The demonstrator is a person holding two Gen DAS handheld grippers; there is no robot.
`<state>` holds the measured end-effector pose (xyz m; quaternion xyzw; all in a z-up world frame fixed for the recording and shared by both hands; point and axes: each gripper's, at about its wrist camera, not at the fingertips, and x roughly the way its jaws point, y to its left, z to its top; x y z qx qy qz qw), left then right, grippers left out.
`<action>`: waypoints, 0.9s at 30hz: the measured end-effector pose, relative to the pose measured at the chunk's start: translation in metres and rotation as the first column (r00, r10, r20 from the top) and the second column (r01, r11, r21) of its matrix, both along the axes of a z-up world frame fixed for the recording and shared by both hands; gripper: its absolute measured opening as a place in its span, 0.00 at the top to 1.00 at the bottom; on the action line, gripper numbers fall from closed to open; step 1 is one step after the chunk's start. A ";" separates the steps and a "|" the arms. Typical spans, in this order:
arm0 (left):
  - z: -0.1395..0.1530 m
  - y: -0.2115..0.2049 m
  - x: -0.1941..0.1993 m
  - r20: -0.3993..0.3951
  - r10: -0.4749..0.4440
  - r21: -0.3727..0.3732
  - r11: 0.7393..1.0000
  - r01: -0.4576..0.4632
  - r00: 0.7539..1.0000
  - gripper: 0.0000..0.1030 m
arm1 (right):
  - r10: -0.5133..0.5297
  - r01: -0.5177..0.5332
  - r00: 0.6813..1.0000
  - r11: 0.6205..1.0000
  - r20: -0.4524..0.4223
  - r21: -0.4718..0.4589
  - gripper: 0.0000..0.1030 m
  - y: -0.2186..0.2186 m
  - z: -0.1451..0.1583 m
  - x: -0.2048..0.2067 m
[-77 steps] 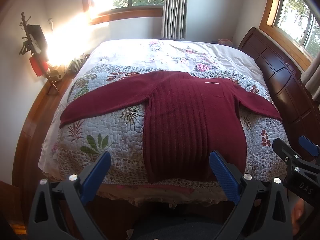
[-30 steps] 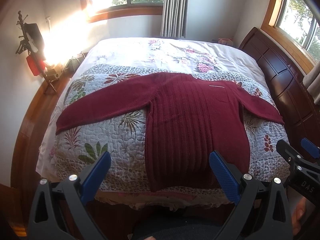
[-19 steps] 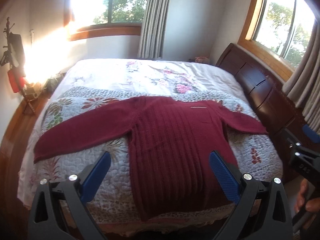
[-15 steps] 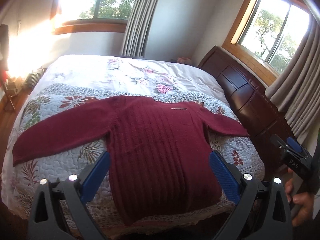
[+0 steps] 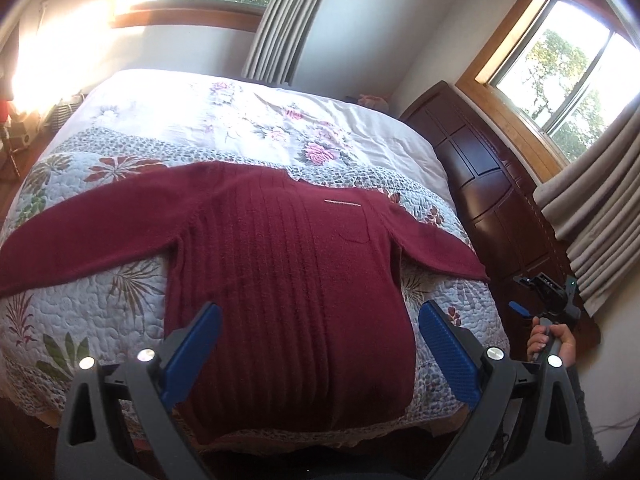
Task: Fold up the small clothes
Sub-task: 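Reach the right gripper to a sweater sleeve cuff and grasp it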
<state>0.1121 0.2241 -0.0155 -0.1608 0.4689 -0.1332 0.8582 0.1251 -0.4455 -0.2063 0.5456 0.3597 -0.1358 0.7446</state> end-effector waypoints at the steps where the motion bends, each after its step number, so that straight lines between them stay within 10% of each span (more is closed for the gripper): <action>1: -0.001 -0.004 0.003 -0.023 0.015 -0.005 1.000 -0.015 1.000 0.04 | -0.034 0.033 0.999 0.997 0.019 0.067 0.35 -0.021 -0.015 0.005; 8: 0.002 -0.030 0.011 -0.072 0.122 -0.004 0.992 -0.123 0.990 0.04 | -0.189 0.167 0.981 0.940 0.048 0.296 0.39 -0.129 -0.102 0.041; 21: 0.001 -0.073 0.013 -0.110 0.182 -0.037 0.982 -0.187 0.977 0.04 | -0.186 0.174 0.982 0.935 0.008 0.308 0.51 -0.180 -0.158 0.084; 27: -0.015 -0.065 0.014 -0.167 0.209 -0.161 0.958 -0.236 0.964 0.04 | -0.172 0.164 0.985 0.945 0.005 0.283 0.88 -0.186 -0.154 0.092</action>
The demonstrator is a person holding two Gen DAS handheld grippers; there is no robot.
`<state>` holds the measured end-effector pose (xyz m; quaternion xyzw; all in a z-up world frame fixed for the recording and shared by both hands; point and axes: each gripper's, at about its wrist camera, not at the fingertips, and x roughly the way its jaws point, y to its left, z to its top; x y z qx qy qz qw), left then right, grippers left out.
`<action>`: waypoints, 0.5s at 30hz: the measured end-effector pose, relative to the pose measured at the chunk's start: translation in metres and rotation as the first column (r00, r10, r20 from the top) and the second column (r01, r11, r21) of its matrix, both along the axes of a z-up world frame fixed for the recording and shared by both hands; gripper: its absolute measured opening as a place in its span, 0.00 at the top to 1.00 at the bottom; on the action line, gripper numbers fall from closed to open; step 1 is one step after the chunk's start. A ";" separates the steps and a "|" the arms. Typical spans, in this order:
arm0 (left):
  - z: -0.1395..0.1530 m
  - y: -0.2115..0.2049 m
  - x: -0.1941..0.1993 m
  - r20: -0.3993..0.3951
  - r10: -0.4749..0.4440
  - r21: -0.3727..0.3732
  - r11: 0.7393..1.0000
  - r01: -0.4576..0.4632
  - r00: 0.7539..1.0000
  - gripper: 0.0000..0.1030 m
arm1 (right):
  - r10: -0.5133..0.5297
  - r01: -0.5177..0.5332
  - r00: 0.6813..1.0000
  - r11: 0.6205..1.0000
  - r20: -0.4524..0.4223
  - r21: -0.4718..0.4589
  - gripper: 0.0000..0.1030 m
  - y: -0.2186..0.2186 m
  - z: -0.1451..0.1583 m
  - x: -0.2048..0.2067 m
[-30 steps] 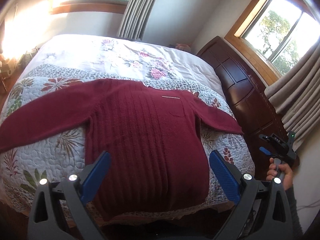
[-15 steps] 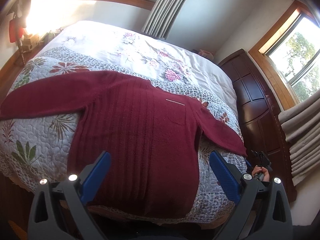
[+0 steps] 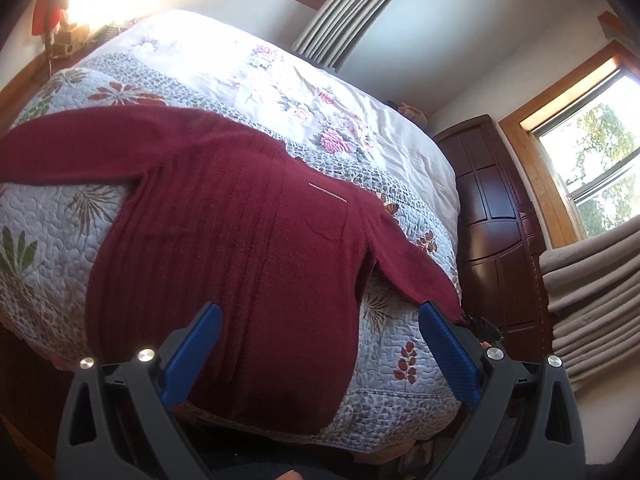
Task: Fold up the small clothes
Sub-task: 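Reach the right gripper to a sweater sleeve cuff and grasp it, then carry the held sleeve across the sweater body with the right gripper and release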
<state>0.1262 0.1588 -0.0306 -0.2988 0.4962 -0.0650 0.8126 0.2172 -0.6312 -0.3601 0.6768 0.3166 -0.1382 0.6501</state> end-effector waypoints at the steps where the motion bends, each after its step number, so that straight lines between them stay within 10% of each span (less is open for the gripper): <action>1: -0.003 0.002 0.000 -0.007 0.011 -0.028 1.000 -0.011 1.000 0.04 | 0.002 -0.002 1.000 1.000 0.005 -0.010 0.90 0.000 0.004 0.001; 15: -0.025 0.051 0.018 0.023 0.113 -0.364 0.926 -0.097 0.993 0.04 | 0.231 -0.162 0.967 0.886 0.110 -0.435 0.90 0.066 0.183 0.047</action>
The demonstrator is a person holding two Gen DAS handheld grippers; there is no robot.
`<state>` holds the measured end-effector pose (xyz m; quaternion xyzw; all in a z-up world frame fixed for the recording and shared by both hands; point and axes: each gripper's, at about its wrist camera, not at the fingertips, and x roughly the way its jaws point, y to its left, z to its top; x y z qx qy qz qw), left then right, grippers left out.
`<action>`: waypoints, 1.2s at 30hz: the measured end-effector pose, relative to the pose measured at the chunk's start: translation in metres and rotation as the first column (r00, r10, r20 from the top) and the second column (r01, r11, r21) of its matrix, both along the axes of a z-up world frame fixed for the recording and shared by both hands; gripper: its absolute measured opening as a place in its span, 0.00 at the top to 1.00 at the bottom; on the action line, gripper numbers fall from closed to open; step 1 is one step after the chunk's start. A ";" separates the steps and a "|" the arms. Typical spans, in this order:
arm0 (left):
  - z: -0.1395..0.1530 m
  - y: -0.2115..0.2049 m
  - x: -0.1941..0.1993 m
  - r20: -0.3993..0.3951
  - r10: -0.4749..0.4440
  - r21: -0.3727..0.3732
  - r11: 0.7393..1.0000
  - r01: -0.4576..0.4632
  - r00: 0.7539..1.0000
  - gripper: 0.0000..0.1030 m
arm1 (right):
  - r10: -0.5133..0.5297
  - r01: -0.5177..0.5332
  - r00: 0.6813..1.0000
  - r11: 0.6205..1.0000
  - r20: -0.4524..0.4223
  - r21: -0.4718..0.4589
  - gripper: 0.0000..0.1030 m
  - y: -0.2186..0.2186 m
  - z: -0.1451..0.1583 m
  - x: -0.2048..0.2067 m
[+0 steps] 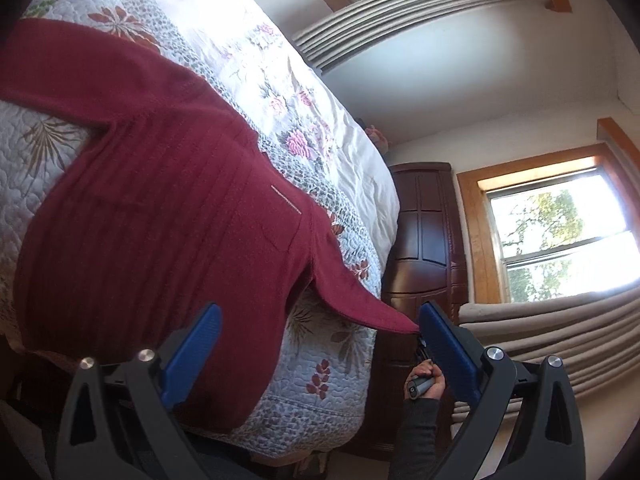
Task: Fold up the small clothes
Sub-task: 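Carry the held sleeve across the sweater body with the right gripper and release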
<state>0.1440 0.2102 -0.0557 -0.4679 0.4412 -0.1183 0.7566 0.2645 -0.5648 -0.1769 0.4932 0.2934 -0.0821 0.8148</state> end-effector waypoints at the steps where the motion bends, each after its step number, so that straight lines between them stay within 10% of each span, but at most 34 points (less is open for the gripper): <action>1: -0.001 0.002 0.004 -0.006 -0.016 0.006 1.000 0.016 1.000 0.04 | 0.019 -0.018 1.000 0.999 0.010 -0.034 0.90 0.010 0.013 0.005; 17: -0.023 0.079 0.032 0.034 -0.066 -0.120 0.990 0.069 0.997 0.04 | 0.376 -0.343 0.927 0.858 0.013 -0.383 0.90 0.252 0.125 0.078; 36: -0.062 0.104 0.118 0.023 -0.149 -0.101 0.983 0.151 0.989 0.04 | 0.649 -0.752 0.658 0.536 -0.381 -0.385 0.90 0.550 -0.034 0.108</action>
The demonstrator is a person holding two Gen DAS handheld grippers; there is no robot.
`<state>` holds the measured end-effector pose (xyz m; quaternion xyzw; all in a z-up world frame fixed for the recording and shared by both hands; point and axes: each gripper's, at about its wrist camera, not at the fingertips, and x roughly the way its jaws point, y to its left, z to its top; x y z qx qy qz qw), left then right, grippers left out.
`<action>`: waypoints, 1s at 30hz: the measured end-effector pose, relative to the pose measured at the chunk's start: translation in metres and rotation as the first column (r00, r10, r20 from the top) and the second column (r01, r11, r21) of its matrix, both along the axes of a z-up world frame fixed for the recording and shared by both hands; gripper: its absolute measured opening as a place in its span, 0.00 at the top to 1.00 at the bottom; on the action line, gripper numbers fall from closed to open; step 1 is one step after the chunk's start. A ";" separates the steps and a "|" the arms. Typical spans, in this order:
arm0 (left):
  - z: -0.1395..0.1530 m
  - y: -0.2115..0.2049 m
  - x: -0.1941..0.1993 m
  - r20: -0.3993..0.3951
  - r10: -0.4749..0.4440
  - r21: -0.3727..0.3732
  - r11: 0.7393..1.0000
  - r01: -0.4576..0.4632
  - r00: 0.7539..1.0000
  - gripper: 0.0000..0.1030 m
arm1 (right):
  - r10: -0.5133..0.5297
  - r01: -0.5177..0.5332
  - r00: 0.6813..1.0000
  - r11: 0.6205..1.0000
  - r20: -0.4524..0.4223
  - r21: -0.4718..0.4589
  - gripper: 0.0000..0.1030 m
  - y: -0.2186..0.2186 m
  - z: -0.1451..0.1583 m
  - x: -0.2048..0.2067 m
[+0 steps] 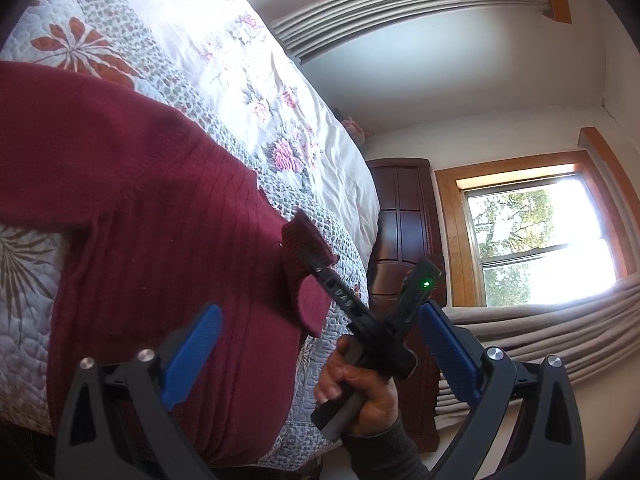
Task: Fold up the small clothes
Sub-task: 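Carry the held sleeve across the sweater body with the right gripper and release, then grasp the other sleeve cuff with the left gripper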
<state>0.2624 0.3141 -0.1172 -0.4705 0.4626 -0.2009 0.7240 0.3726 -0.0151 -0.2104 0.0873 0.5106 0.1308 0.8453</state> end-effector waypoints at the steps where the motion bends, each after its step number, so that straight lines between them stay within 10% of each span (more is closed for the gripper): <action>1: -0.007 -0.003 0.008 -0.012 -0.008 0.002 1.000 0.008 1.000 0.04 | 0.008 -0.008 1.000 1.000 -0.014 -0.011 0.89 0.005 -0.010 0.001; 8: -0.054 -0.038 0.059 -0.100 -0.087 -0.059 0.995 0.081 0.991 0.04 | 0.059 -0.058 0.998 0.998 -0.034 0.030 0.53 0.008 -0.014 -0.022; 13: -0.095 -0.062 0.090 -0.224 -0.116 -0.091 0.991 0.097 0.968 0.04 | 0.004 -0.001 0.999 0.997 -0.042 0.079 0.49 -0.037 0.000 -0.066; 23: -0.126 -0.098 0.133 -0.341 -0.188 0.098 0.967 0.234 0.921 0.06 | -0.180 0.201 0.974 0.967 -0.141 0.156 0.48 -0.112 -0.010 -0.158; 24: -0.124 -0.102 0.138 -0.335 -0.195 0.120 0.961 0.247 0.922 0.10 | -0.190 0.214 0.971 0.962 -0.147 0.170 0.48 -0.114 -0.011 -0.163; 27: -0.123 -0.113 0.150 -0.359 -0.230 0.190 0.931 0.312 0.904 0.78 | -0.198 0.226 0.968 0.953 -0.153 0.200 0.48 -0.112 -0.010 -0.172; 30: -0.125 -0.113 0.151 -0.378 -0.236 0.200 0.923 0.328 0.895 0.87 | -0.183 0.212 0.972 0.955 -0.148 0.207 0.48 -0.106 -0.007 -0.174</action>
